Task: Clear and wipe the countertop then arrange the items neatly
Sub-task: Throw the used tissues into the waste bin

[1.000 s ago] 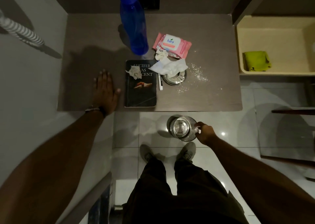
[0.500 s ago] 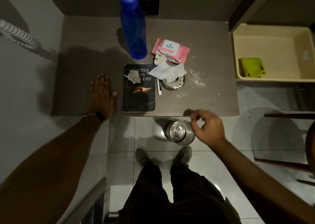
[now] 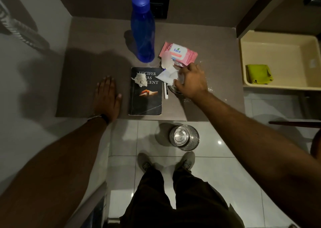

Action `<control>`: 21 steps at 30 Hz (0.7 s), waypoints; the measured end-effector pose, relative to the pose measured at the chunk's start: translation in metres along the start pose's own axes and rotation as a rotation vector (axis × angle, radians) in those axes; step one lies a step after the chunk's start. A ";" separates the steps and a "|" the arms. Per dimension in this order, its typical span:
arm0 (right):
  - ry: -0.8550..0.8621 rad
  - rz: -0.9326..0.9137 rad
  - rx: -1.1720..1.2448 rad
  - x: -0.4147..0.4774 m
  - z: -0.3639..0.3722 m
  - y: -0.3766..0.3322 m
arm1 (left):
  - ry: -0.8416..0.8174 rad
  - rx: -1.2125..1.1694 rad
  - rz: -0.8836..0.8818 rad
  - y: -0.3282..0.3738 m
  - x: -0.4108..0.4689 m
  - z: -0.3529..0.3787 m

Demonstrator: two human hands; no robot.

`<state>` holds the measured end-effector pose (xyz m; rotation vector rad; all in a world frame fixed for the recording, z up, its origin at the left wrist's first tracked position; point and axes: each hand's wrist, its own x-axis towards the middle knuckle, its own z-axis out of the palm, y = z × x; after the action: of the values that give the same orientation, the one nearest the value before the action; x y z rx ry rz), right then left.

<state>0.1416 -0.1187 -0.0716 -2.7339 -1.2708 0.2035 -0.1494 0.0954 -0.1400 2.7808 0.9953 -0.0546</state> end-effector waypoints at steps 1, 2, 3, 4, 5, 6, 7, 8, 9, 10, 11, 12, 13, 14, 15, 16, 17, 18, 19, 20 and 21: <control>0.017 0.013 0.024 -0.001 0.003 0.000 | 0.000 0.004 -0.004 0.000 0.001 0.000; 0.031 0.021 0.043 -0.003 0.005 -0.001 | -0.001 0.008 -0.008 0.000 0.001 0.000; 0.044 0.032 0.062 -0.005 0.006 -0.001 | -0.002 0.011 -0.008 0.000 0.001 0.000; 0.059 0.043 0.085 -0.005 0.007 -0.001 | -0.001 0.016 -0.006 0.001 0.002 0.000; 0.076 0.054 0.114 -0.006 0.007 -0.002 | -0.001 0.021 -0.007 0.000 0.001 0.000; 0.100 0.067 0.150 -0.007 0.006 -0.002 | -0.003 0.023 -0.006 0.000 0.001 0.001; 0.125 0.083 0.196 -0.008 0.003 -0.003 | -0.006 0.027 -0.004 -0.001 0.001 0.001; 0.150 0.105 0.251 -0.010 -0.002 -0.003 | -0.007 0.033 -0.003 -0.001 0.001 0.002; 0.176 0.127 0.310 -0.014 -0.008 -0.003 | -0.006 0.039 -0.002 -0.002 0.001 0.002; 0.209 0.143 0.371 -0.019 -0.016 -0.002 | -0.008 0.041 -0.003 -0.002 0.001 0.003; 0.251 0.150 0.435 -0.027 -0.024 -0.001 | -0.009 0.040 -0.005 -0.002 0.001 0.003; 0.301 0.149 0.496 -0.038 -0.033 0.001 | -0.008 0.038 -0.005 -0.001 0.001 0.003; 0.351 0.147 0.547 -0.052 -0.042 0.002 | -0.005 0.035 -0.005 -0.002 0.001 0.003; 0.388 0.149 0.584 -0.067 -0.049 0.005 | -0.005 0.032 -0.004 -0.001 0.001 0.003; 0.407 0.160 0.605 -0.084 -0.055 0.008 | -0.010 0.028 -0.003 -0.001 0.001 0.002; 0.413 0.175 0.619 -0.102 -0.058 0.012 | -0.014 0.025 -0.002 -0.001 0.001 0.002; 0.410 0.188 0.627 -0.120 -0.060 0.016 | -0.015 0.024 -0.001 -0.001 0.001 0.002; 0.403 0.197 0.629 -0.138 -0.059 0.020 | -0.014 0.025 -0.001 0.000 0.001 0.001; 0.397 0.199 0.624 -0.156 -0.055 0.026 | -0.013 0.031 -0.001 0.000 0.001 0.001; 0.390 0.194 0.607 -0.172 -0.048 0.031 | -0.011 0.039 -0.002 0.000 0.001 0.001; 0.378 0.184 0.575 -0.186 -0.040 0.037 | -0.008 0.045 -0.005 0.000 0.001 0.001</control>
<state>0.0580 -0.2871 -0.0256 -2.2453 -0.7194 0.0500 -0.1486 0.0955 -0.1406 2.8160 1.0115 -0.0904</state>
